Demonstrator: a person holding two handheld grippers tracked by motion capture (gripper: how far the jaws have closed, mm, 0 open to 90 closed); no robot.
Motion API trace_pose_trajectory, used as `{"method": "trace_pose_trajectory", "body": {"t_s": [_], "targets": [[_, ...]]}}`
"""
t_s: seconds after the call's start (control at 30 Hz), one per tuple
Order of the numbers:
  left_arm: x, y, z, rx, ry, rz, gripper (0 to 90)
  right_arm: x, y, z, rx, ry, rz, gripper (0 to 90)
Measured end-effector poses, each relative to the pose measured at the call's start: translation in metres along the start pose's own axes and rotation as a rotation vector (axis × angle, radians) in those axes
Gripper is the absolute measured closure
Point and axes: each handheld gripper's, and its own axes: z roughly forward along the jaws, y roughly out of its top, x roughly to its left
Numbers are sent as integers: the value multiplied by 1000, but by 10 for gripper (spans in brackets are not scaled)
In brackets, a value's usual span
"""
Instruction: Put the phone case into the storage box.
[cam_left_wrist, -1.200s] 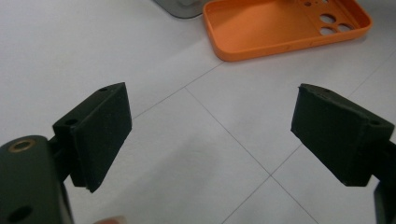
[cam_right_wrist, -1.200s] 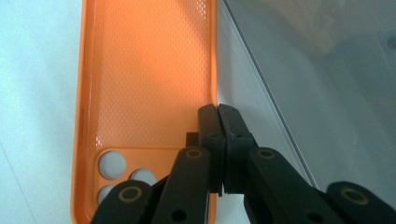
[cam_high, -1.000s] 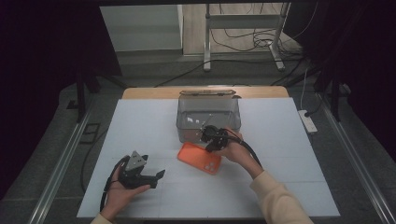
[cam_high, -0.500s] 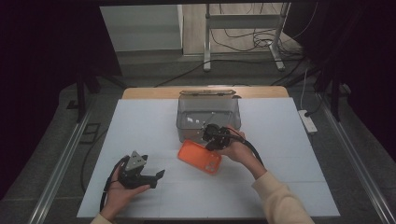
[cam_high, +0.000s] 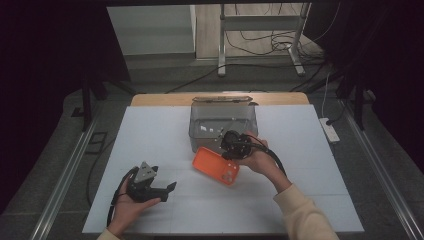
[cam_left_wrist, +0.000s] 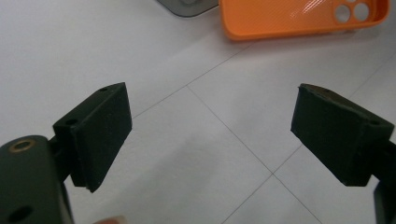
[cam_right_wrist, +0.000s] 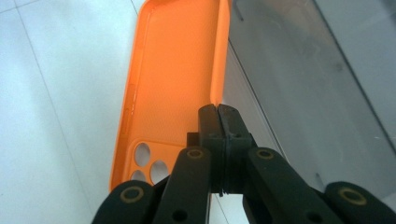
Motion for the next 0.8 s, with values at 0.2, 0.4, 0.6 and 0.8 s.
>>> {"method": "trace_pose_trajectory", "body": {"t_s": [0.2, 0.4, 0.6, 0.8], "targets": [[0, 0, 0, -2, 0, -2, 123, 3, 1, -10, -26, -11, -17, 894], [0, 0, 0, -3, 0, -3, 123, 6, 3, -23, -61, -19, -28, 896], [0, 0, 0, -2, 0, -3, 123, 7, 3, -35, -110, 0, -36, 896], [1, 0, 0, -2, 0, -4, 123, 7, 1, -45, -138, 1, -41, 895]]}}
